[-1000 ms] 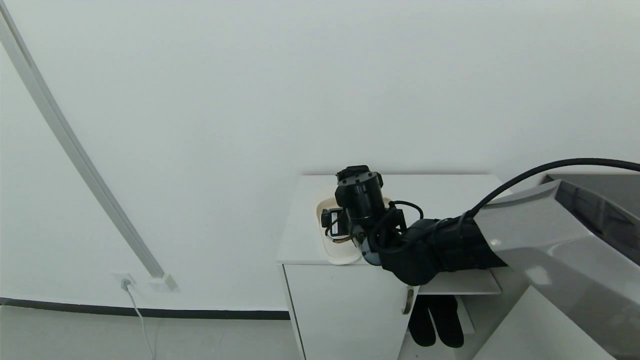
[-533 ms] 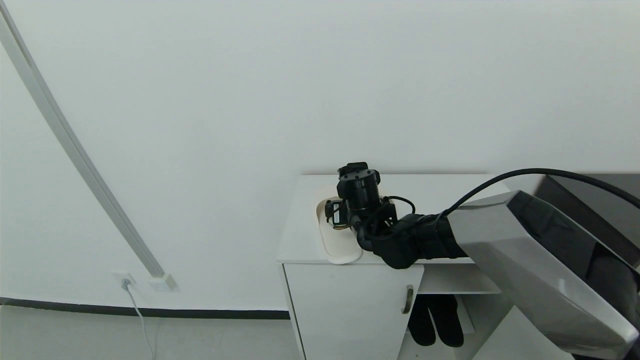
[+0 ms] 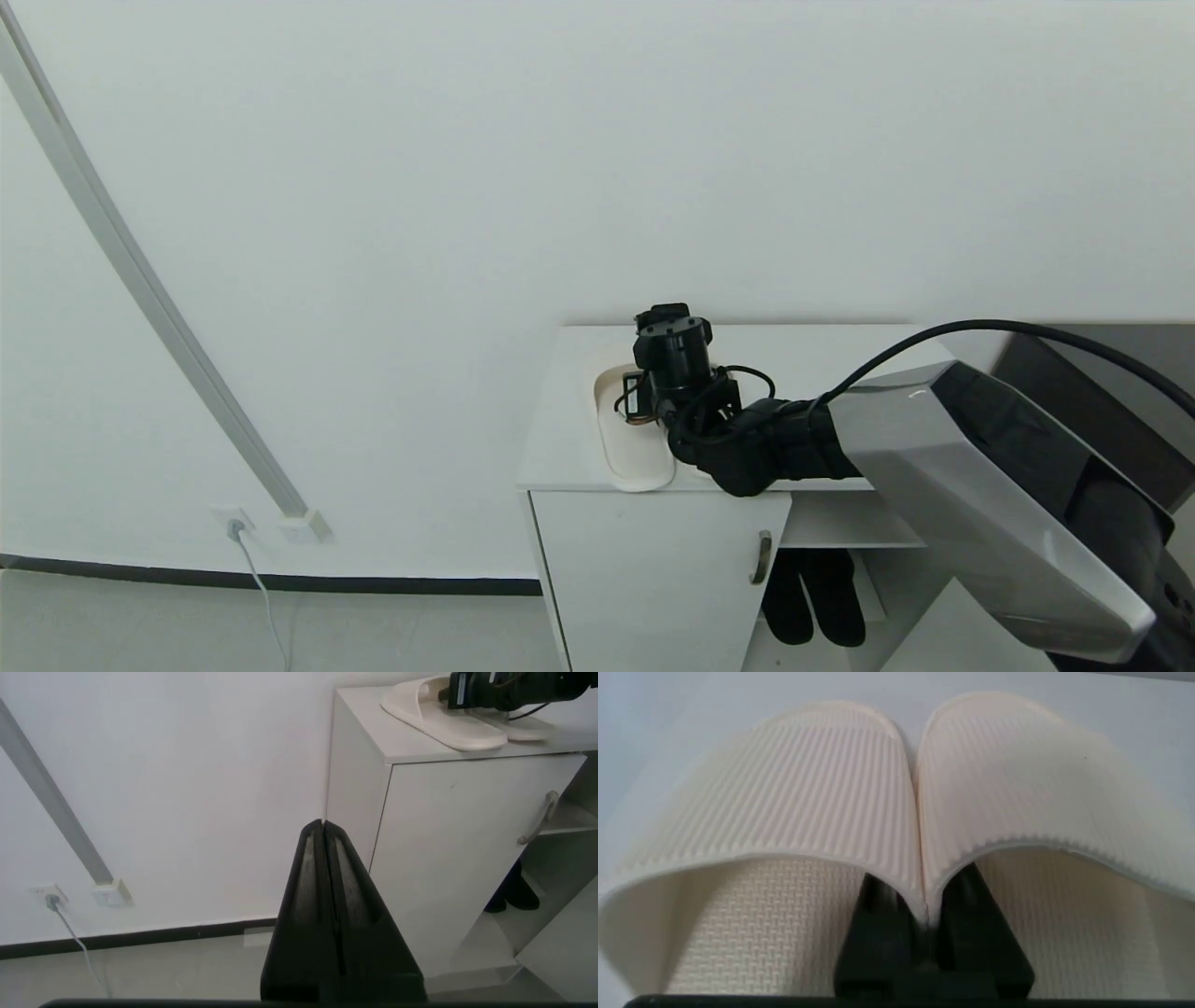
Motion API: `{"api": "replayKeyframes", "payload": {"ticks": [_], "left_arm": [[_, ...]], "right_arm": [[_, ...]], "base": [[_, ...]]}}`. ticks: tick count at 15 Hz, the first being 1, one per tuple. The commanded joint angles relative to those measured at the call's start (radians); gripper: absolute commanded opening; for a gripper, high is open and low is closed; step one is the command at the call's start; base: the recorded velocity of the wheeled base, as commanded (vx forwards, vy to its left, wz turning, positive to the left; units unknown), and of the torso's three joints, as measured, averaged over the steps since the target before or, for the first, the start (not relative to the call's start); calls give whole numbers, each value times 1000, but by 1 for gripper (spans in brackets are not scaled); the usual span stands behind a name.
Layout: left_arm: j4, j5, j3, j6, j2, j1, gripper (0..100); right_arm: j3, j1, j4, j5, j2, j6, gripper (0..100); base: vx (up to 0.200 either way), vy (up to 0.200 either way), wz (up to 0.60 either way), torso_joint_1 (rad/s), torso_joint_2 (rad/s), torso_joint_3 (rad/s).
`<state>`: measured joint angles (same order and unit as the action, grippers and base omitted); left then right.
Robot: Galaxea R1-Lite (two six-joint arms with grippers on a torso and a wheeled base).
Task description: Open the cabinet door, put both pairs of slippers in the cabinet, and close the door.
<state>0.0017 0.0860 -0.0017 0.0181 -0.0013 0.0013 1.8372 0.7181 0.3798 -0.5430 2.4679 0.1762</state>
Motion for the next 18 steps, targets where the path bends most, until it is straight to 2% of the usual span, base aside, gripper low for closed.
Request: {"api": "replayKeyframes", "payload": {"ticks": [1,6,8,12,13,15,18], "left_arm": [[0,0,0,0,1,0,0],[0,0,0,0,1,0,0],[0,0,0,0,1,0,0],[0,0,0,2,1,0,0],[0,0,0,2,1,0,0],[0,0,0,2,1,0,0],[0,0,0,5,1,0,0]], "right_arm": [[-1,0,1,0,0,0,0],[-7,0,7,-2,-17,0,0],[-59,0,10,-2,-90,0,0],[-357,6,80,26,-311,3,0],[-533,9,149,54,-429,0,0],[-742,11,188,110,-589,-11,0],[-960,11,185,187,-808,-21,0]], "base": [[0,0,0,0,0,0],[0,0,0,0,0,0],[0,0,0,0,0,0],[0,0,0,0,0,0],[0,0,0,0,0,0],[0,0,0,0,0,0],[0,0,0,0,0,0]]}}
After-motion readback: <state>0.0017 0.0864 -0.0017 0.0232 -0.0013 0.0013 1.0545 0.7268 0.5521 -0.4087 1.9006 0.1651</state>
